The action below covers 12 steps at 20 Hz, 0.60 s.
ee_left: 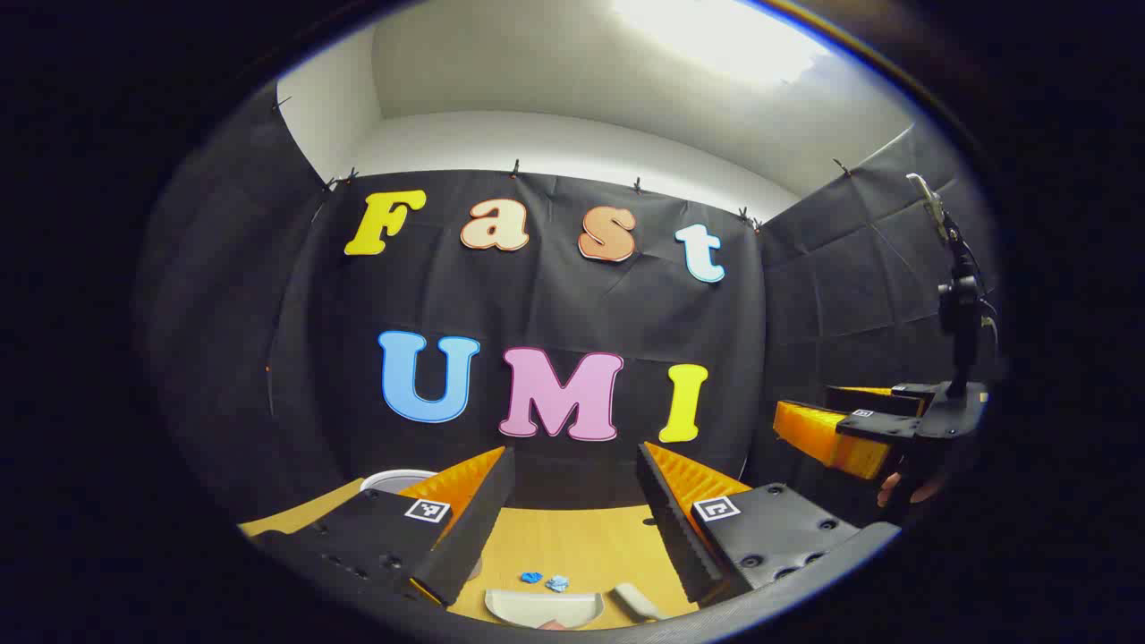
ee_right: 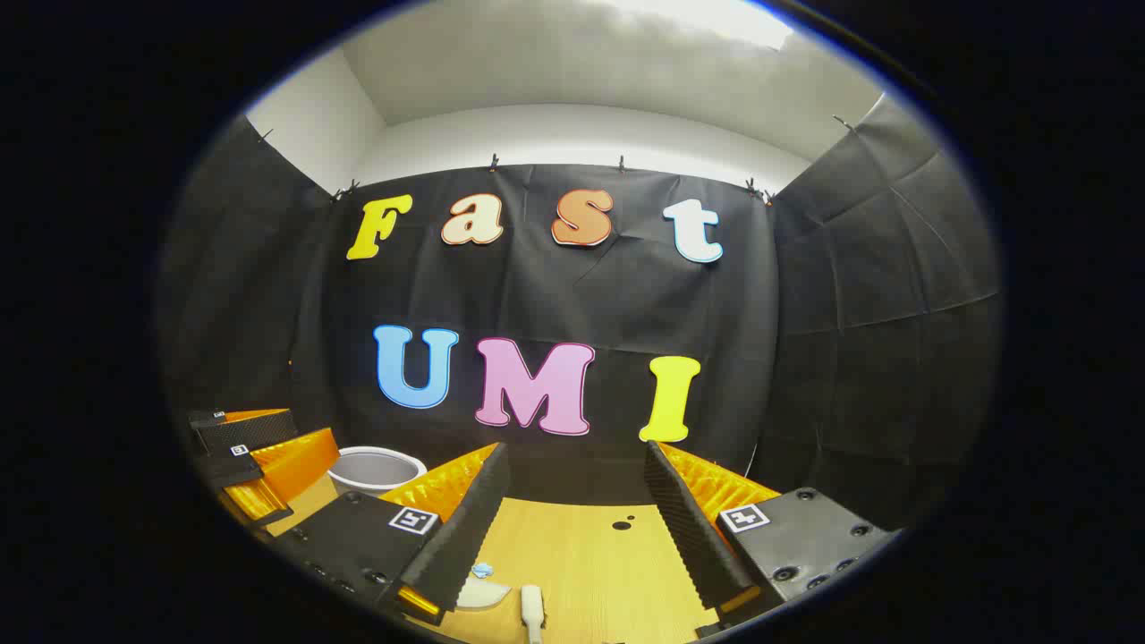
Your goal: Pick up the small broom and dustpan from the desktop, sweep the trash into the dustpan with the broom, and then empty the trash into the garbage bin.
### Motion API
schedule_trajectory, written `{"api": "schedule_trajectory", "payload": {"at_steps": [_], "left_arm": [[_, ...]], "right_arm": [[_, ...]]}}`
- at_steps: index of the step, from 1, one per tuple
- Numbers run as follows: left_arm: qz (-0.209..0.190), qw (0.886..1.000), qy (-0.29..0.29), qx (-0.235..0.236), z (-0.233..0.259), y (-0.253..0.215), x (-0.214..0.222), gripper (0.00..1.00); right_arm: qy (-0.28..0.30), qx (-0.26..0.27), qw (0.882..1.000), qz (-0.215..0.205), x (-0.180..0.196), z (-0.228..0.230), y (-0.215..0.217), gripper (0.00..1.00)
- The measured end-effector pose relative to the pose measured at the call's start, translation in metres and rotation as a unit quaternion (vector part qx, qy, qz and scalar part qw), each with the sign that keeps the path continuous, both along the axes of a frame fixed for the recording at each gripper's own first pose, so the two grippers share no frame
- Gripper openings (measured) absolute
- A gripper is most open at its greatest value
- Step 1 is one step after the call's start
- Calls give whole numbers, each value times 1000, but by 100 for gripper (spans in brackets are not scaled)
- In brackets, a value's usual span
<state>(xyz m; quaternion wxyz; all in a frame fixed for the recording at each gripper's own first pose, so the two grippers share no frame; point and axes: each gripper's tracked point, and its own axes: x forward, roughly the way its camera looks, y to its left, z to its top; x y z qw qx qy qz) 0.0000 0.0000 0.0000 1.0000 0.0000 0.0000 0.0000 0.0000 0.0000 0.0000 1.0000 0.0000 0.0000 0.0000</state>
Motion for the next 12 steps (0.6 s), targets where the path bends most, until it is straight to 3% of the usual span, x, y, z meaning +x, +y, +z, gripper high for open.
{"api": "schedule_trajectory", "payload": {"at_steps": [4,6,7,12], "left_arm": [[-21,1000,-5,8,3,-20,0,81],[-26,1000,-11,7,6,-25,1,81],[-28,1000,-12,8,7,-27,1,82],[-32,999,-13,11,6,-27,-1,82]], "right_arm": [[11,-10,1000,-14,-9,-6,-17,98],[15,-15,1000,-21,-14,-6,-26,93],[15,-16,1000,-22,-13,-6,-29,98],[11,-15,999,-29,-20,-3,-34,98]]}}
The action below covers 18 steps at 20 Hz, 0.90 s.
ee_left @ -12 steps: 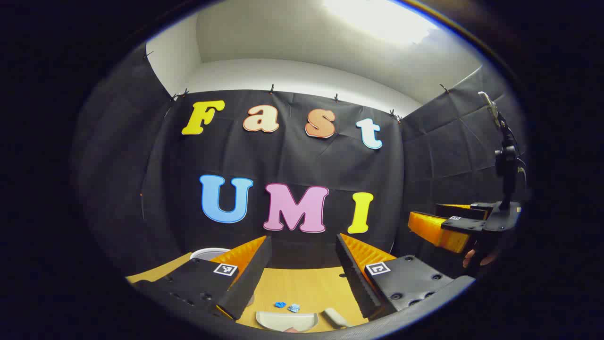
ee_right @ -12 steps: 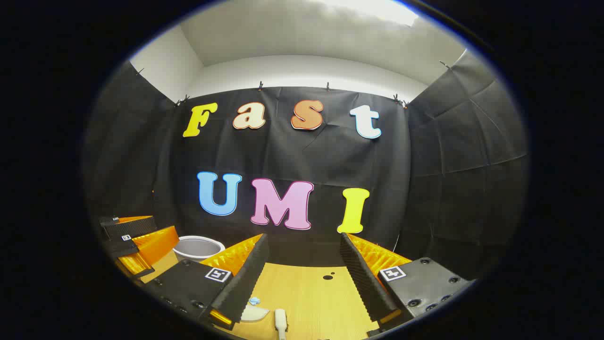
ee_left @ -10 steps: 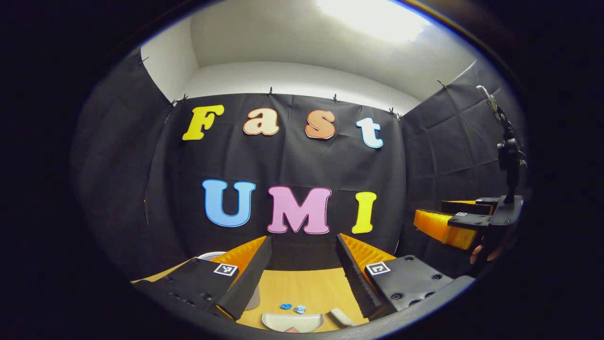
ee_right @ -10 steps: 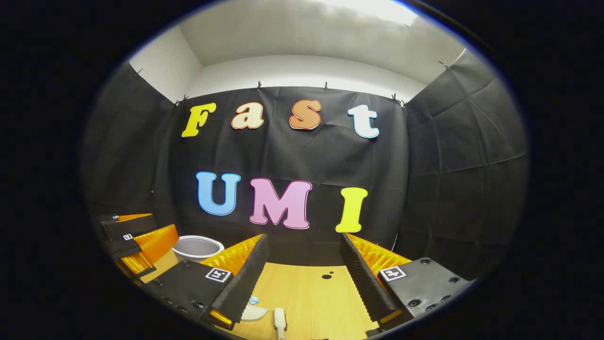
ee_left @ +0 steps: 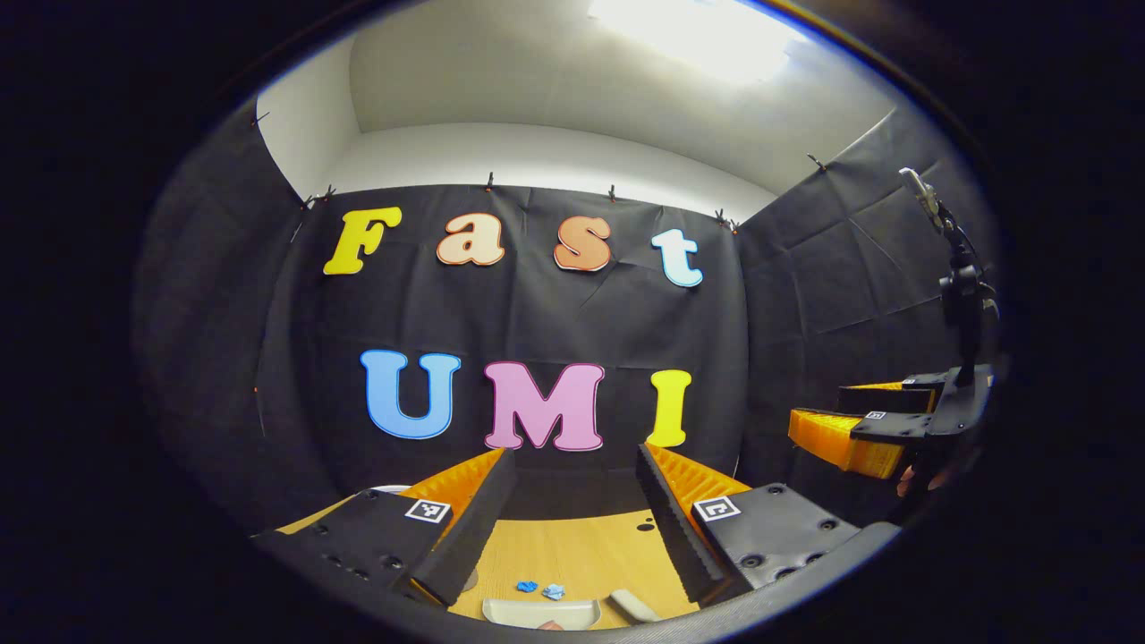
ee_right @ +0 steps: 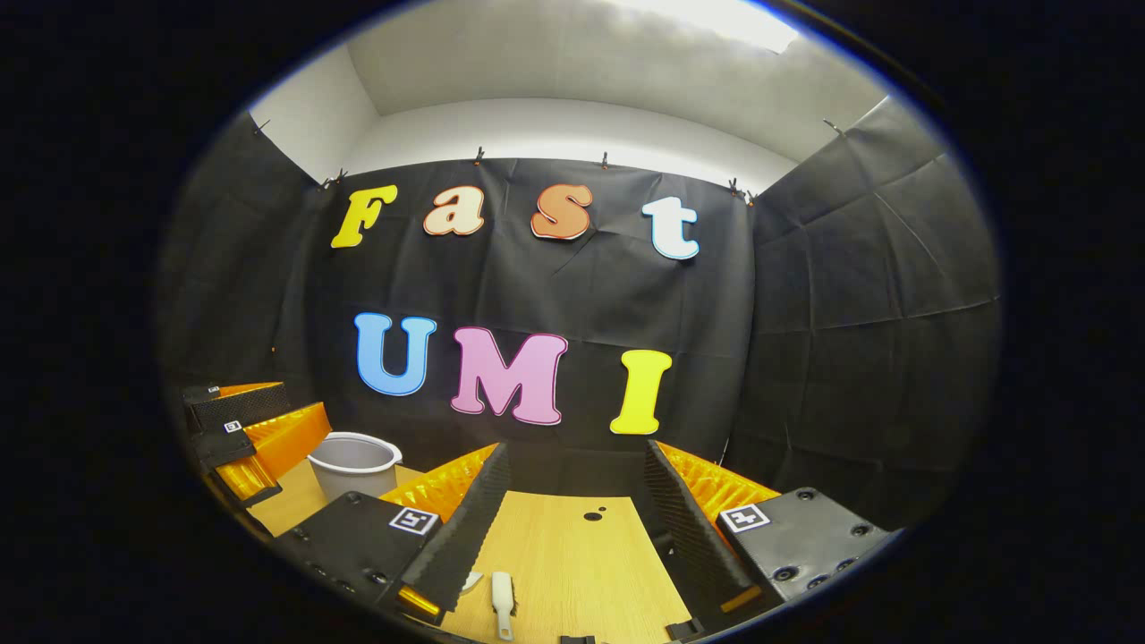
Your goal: Pick up the small broom and dustpan from the desktop, sweep the trash into the dustpan with the broom, and then empty the trash into the garbage bin.
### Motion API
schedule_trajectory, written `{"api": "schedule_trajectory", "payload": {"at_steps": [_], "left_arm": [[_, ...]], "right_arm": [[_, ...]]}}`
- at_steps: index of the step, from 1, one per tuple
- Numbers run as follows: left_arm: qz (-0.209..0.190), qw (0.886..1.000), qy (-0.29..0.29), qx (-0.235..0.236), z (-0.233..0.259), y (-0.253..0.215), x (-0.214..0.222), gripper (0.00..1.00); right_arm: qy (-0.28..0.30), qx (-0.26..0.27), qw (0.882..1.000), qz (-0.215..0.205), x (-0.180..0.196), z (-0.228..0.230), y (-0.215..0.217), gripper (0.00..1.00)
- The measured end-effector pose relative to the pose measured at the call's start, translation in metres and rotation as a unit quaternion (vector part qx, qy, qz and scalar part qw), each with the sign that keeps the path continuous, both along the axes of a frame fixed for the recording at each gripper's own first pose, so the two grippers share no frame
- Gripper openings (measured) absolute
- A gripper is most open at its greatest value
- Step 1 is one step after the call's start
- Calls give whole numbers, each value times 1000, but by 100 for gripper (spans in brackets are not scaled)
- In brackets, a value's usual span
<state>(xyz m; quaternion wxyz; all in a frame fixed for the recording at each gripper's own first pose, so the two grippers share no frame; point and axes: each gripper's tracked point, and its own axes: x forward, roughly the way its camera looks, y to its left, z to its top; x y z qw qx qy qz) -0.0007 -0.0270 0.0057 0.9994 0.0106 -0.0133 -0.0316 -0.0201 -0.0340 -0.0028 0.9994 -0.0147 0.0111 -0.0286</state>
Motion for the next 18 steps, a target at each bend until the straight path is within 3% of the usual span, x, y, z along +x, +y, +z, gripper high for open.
{"api": "schedule_trajectory", "payload": {"at_steps": [11,14,18], "left_arm": [[8,1000,0,-5,1,20,-1,81],[8,1000,8,-5,-5,24,0,81],[-6,1000,13,-13,-9,23,-2,81]], "right_arm": [[1,6,1000,20,10,-4,29,98],[-2,9,1000,29,17,-2,40,94],[-1,47,997,69,18,-3,62,98]]}}
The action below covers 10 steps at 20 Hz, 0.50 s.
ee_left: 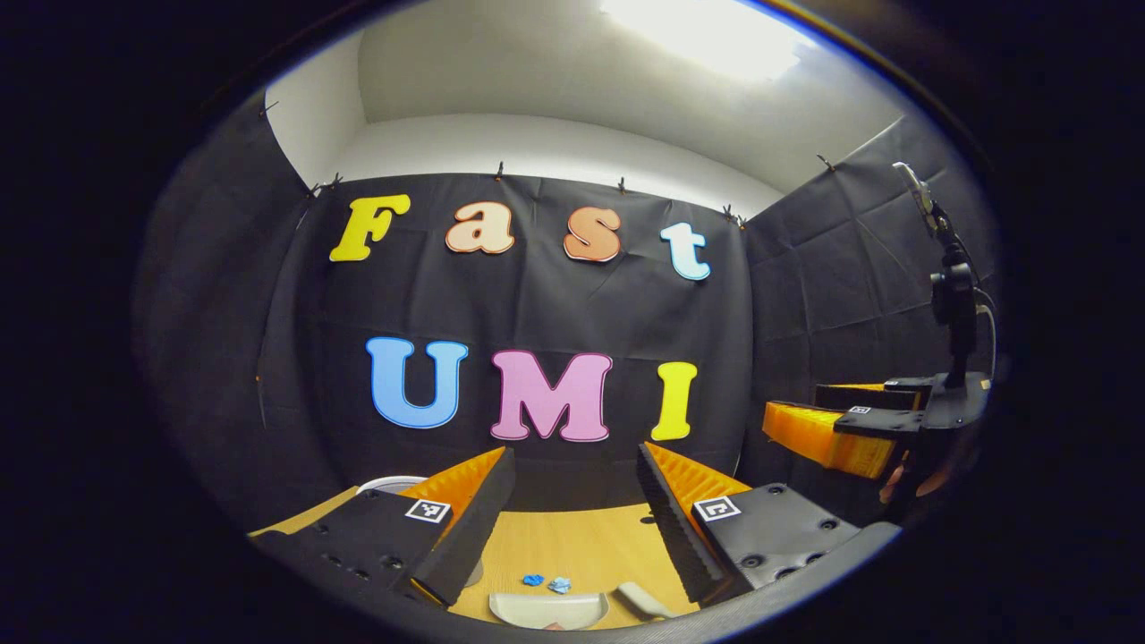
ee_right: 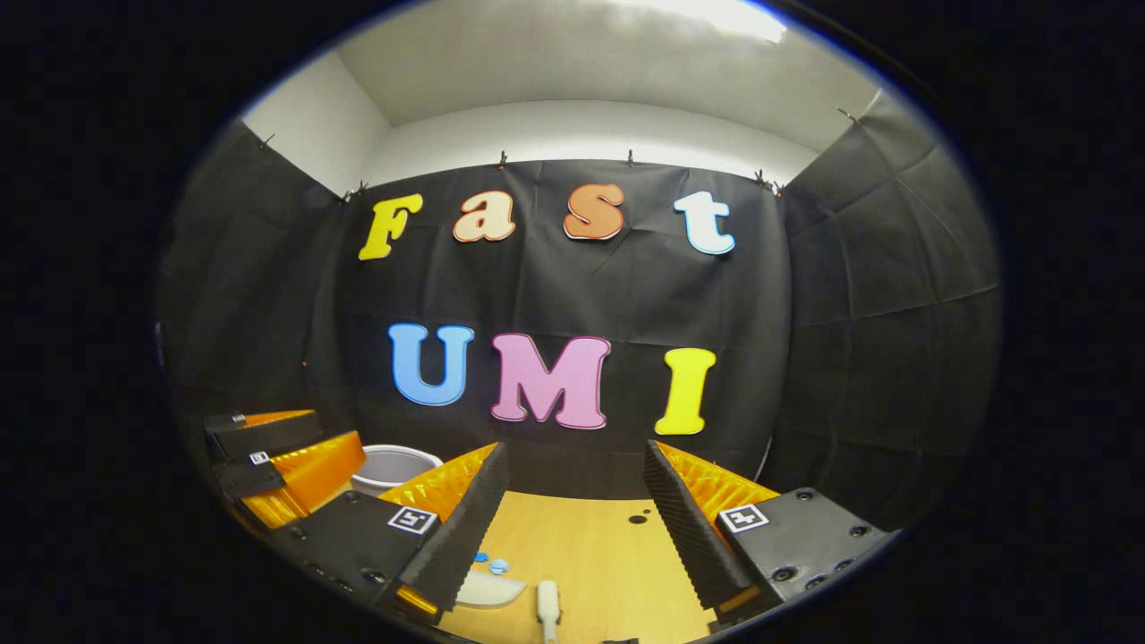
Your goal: Pick up the small broom and dustpan from the desktop, sweep the trash into the dustpan with the broom, and then empty the trash into the garbage bin.
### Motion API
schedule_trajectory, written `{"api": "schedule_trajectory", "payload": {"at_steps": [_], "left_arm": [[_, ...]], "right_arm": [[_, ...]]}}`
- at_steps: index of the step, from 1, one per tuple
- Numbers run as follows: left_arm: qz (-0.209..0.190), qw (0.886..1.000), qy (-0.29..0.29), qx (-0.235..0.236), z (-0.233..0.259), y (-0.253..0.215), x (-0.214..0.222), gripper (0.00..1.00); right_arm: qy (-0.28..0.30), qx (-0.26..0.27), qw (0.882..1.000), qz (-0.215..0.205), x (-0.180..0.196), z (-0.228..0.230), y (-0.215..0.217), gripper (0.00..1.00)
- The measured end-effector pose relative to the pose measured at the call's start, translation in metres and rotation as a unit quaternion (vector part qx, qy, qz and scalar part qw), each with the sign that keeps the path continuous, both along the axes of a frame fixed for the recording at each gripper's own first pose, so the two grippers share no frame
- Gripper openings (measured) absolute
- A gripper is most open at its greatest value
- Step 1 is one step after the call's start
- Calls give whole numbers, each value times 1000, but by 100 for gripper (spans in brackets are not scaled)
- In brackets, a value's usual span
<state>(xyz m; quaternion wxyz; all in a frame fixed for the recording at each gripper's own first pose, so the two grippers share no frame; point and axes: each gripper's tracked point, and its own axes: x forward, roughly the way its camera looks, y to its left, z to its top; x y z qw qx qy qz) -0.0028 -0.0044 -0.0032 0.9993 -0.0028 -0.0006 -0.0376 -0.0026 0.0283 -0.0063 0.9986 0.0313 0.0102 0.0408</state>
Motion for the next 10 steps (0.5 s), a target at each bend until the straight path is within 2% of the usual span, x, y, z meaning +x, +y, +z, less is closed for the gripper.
{"api": "schedule_trajectory", "payload": {"at_steps": [2,10], "left_arm": [[-1,1000,-4,5,1,1,1,80],[-10,1000,0,-2,-5,0,6,82]], "right_arm": [[1,35,999,12,1,1,4,98],[38,71,995,-50,9,-19,-39,96]]}}
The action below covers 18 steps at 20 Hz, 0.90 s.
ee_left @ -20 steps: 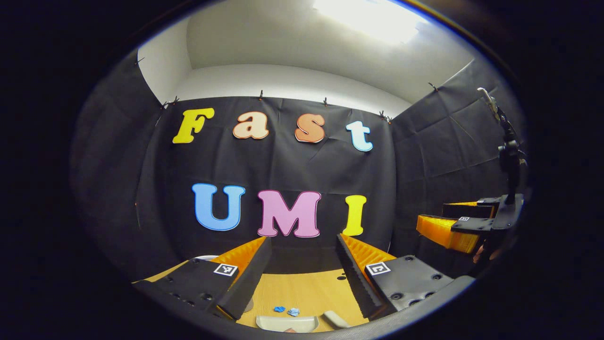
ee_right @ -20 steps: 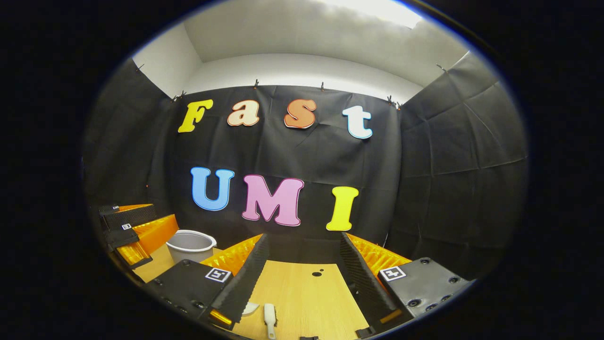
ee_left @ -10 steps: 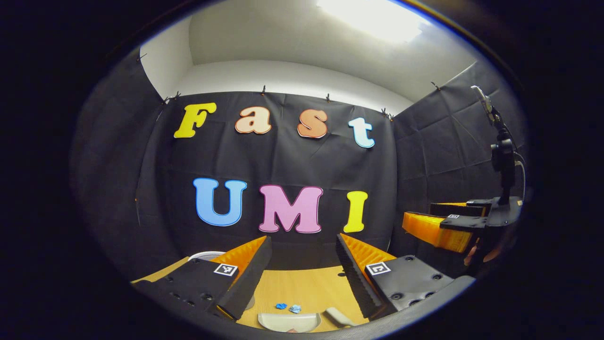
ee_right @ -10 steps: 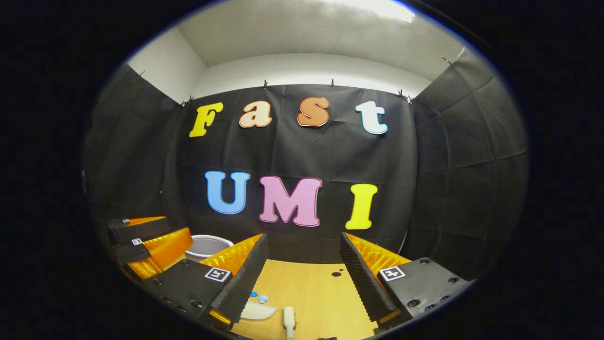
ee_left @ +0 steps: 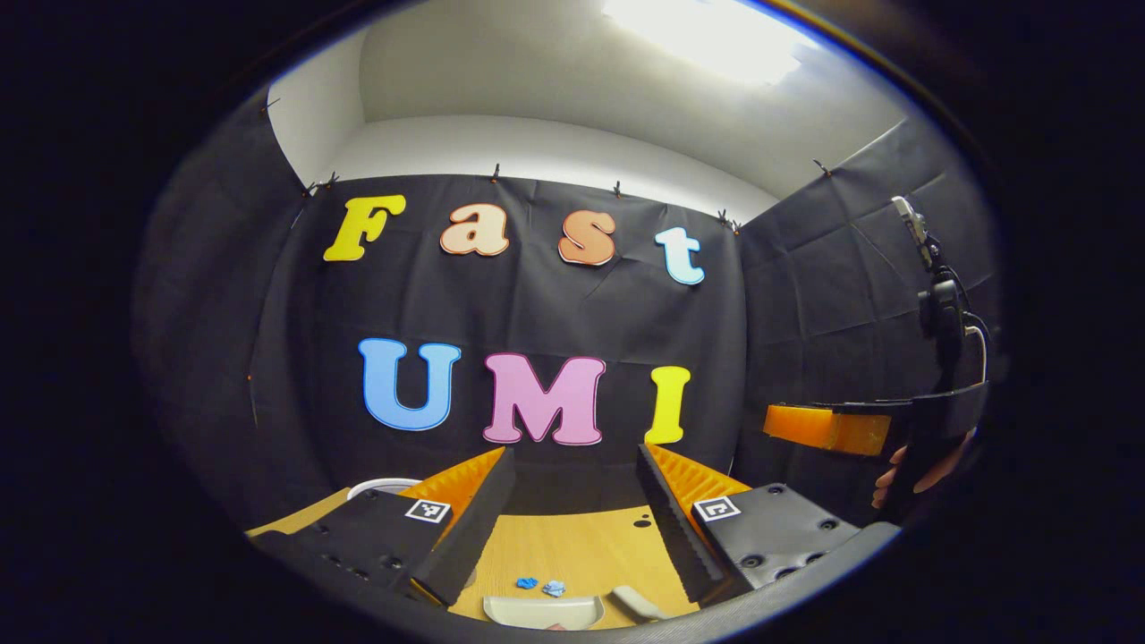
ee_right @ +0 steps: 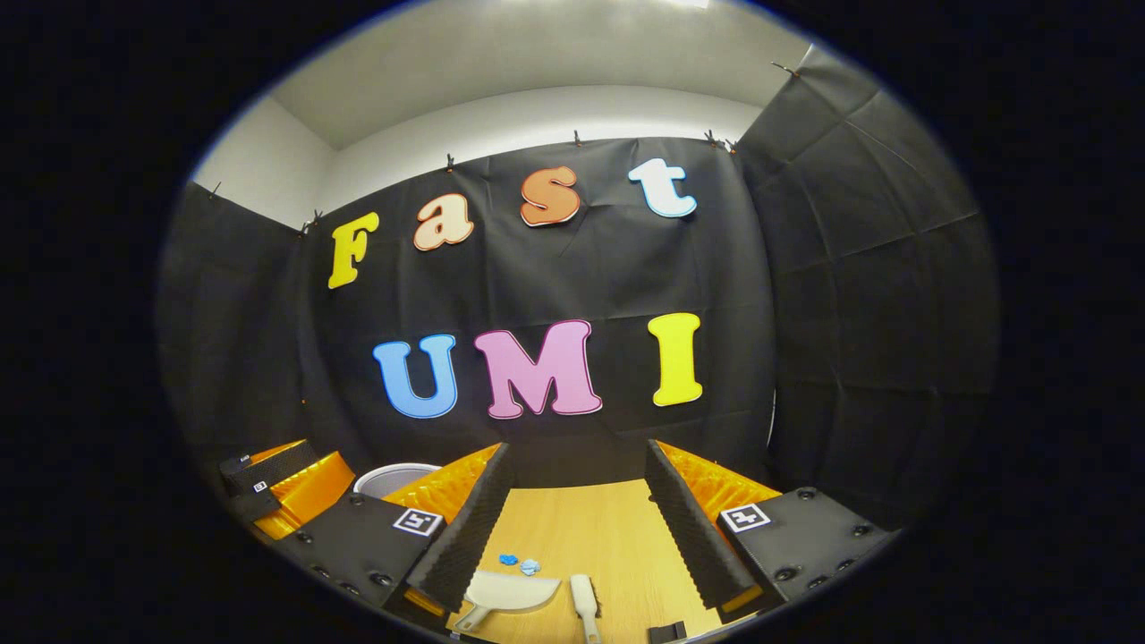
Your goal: Pick up the small broom and dustpan from the desktop, sweep the trash into the dustpan with the broom, and then empty the trash into the garbage bin.
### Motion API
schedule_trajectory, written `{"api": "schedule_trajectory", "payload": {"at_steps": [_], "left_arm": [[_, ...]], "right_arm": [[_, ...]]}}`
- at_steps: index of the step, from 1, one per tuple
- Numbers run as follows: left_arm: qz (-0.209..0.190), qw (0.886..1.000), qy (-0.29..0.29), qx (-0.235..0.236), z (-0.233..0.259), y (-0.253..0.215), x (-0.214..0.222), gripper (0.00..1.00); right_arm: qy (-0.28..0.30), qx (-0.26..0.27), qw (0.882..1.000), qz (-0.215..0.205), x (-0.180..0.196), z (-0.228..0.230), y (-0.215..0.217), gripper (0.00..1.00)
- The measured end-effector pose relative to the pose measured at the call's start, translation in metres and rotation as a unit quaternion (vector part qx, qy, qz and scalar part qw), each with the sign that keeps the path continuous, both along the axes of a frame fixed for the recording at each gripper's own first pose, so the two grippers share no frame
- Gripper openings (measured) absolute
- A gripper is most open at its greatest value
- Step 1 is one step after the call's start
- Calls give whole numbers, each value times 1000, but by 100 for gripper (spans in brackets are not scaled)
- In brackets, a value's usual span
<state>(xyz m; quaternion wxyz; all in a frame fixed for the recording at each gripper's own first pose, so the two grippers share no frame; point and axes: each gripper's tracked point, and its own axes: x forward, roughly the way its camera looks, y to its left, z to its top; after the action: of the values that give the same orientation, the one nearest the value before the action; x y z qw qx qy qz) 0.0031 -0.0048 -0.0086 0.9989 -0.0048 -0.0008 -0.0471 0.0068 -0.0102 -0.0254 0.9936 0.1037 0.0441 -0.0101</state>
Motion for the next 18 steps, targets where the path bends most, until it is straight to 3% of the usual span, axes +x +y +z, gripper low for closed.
{"api": "schedule_trajectory", "payload": {"at_steps": [3,4,9,13,14,18], "left_arm": [[-6,1000,3,2,-10,1,1,82],[-16,1000,3,3,-18,-2,3,81],[-8,997,81,0,-77,16,-3,81],[-15,994,104,26,-90,10,-14,81],[-22,993,108,37,-98,5,-14,81],[-43,984,169,43,-134,-16,-16,80]], "right_arm": [[1,-11,1000,-4,-1,-4,-1,96],[3,-17,1000,-3,-1,-6,1,89],[21,-46,999,6,1,-28,13,89],[53,-46,997,23,3,-65,33,90],[60,-46,997,26,4,-76,37,96],[101,-73,991,45,14,-133,48,96]]}}
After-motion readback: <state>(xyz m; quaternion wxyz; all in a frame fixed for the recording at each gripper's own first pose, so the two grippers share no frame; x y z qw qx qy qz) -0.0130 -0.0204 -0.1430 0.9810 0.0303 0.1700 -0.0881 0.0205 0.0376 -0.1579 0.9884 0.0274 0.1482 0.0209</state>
